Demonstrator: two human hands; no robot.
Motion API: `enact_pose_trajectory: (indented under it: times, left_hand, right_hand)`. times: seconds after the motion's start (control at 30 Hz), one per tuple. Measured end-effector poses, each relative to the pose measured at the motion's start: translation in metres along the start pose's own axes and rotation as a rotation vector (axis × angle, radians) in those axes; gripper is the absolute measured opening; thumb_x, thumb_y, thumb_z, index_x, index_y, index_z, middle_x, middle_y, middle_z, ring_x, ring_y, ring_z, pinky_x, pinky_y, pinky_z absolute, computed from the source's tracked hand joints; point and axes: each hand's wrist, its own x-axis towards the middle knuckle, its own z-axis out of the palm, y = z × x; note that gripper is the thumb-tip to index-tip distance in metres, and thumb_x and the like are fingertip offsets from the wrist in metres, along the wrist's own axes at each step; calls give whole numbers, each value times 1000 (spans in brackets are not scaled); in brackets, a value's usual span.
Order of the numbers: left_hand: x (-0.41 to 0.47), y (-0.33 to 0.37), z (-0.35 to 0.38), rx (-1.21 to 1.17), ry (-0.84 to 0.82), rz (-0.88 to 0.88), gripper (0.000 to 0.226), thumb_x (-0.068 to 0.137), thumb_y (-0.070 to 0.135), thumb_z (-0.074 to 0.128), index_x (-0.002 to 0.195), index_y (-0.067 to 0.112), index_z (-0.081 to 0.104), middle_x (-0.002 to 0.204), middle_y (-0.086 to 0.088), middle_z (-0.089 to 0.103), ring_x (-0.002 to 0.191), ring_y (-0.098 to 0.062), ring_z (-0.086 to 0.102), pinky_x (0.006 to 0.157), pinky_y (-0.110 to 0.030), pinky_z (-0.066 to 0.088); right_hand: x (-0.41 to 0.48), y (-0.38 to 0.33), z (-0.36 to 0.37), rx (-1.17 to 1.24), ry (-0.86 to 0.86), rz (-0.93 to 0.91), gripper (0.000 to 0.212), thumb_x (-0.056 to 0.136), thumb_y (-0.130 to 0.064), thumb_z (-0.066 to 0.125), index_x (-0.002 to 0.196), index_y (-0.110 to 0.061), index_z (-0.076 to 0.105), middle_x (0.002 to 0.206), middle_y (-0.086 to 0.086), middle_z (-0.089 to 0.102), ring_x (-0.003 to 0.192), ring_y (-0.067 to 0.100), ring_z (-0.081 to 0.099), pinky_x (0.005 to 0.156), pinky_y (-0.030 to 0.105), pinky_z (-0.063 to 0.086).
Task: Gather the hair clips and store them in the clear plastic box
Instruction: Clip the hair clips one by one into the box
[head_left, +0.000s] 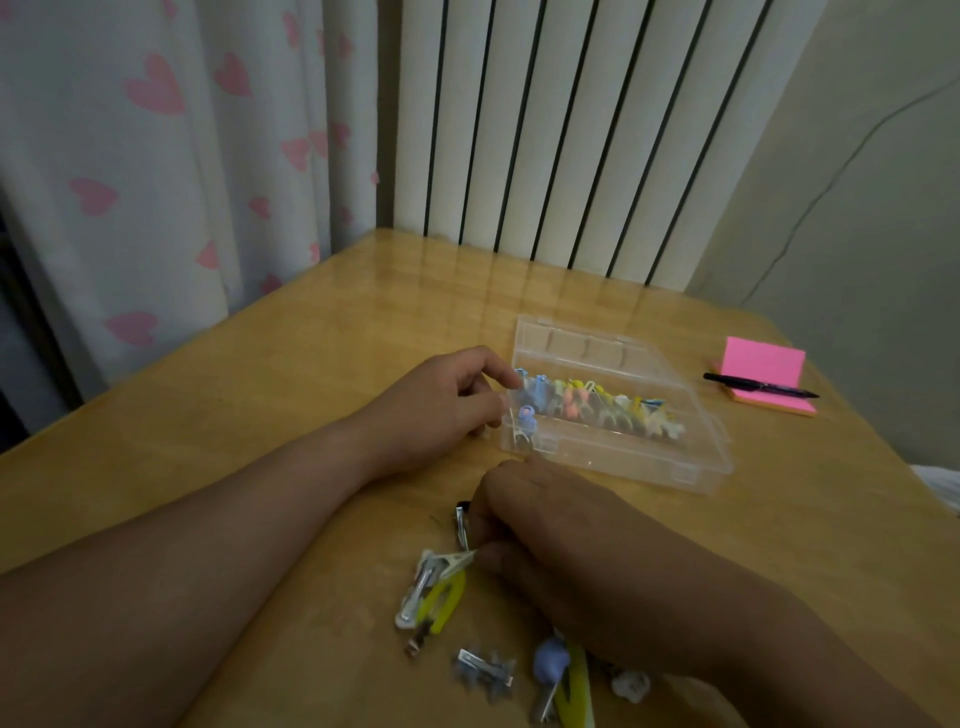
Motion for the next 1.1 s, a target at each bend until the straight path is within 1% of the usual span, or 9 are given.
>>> enact_pose_trajectory:
  times: [0.2, 0.3, 0.4, 0.43, 0.53, 0.63, 0.8, 0.97, 1.1]
  left_hand:
    - [-1, 4, 0, 13, 8, -3, 21, 99, 13, 64, 115, 25, 71, 76, 6, 68, 80, -22, 69, 90, -48, 56]
    - [-2, 4, -1, 13, 4, -1, 21, 99, 13, 65, 115, 24, 71, 76, 4, 68, 81, -23, 69, 90, -50, 56]
    - [-2, 4, -1, 2, 0, -6, 21, 98, 15, 65, 115, 25, 71, 75, 6, 67, 79, -17, 67, 87, -50, 56]
    - [-1, 4, 0, -5, -2, -4, 21, 97, 16, 66, 115, 26, 71, 76, 7, 67, 78, -16, 66, 85, -48, 56]
    - [0, 3, 0, -7, -5, 6, 20, 97, 18, 66, 114, 26, 71, 77, 7, 67, 76, -12, 64, 80, -44, 54]
    - [1, 2, -1, -12, -4, 2, 17, 101, 19, 65, 114, 27, 71, 78, 7, 67, 77, -14, 67, 86, -47, 56]
    - [1, 0, 0, -18, -9, -6, 15, 101, 25, 65, 113, 32, 70, 77, 11, 68, 78, -10, 67, 87, -46, 57]
    - [1, 0, 0, -25, -7, -3, 15, 101, 23, 66, 113, 30, 71, 75, 11, 66, 75, -8, 64, 85, -45, 56]
    - [1, 2, 0, -23, -4, -7, 16, 101, 21, 65, 114, 28, 71, 78, 7, 67, 75, -10, 65, 86, -46, 56]
  right_hand:
    - [1, 4, -1, 203, 41, 123, 11, 106, -28, 57, 103, -35, 49, 93, -15, 54, 87, 2, 49, 73, 16, 39]
    - [-1, 8, -2, 350, 75, 159, 15, 107, -24, 58, 116, -36, 57, 100, -17, 62, 90, 3, 58, 73, 18, 46]
    - [-1, 8, -4, 542, 149, 187, 12, 107, -20, 59, 109, -29, 68, 88, -13, 66, 74, 1, 58, 67, 17, 43]
    - [0, 8, -5, 622, 187, 212, 11, 106, -18, 61, 104, -25, 69, 86, -7, 68, 71, 2, 57, 67, 22, 45]
    - [0, 13, -14, 870, 355, 332, 5, 103, -10, 64, 101, -9, 68, 90, 10, 77, 77, 30, 72, 72, 38, 58]
    - [1, 26, -25, 950, 526, 451, 10, 102, -13, 64, 103, -5, 70, 95, 10, 81, 86, 27, 76, 77, 37, 59]
    - [10, 61, -47, 784, 588, 626, 10, 99, -20, 70, 96, -12, 77, 88, 5, 79, 83, 22, 72, 79, 38, 58]
    - [30, 82, -52, 432, 406, 743, 4, 95, -20, 77, 96, -19, 73, 90, 3, 74, 74, 15, 64, 62, 27, 47]
    - [47, 87, -45, 230, 265, 762, 5, 92, -25, 79, 95, -21, 76, 89, -3, 75, 81, 13, 69, 70, 31, 57]
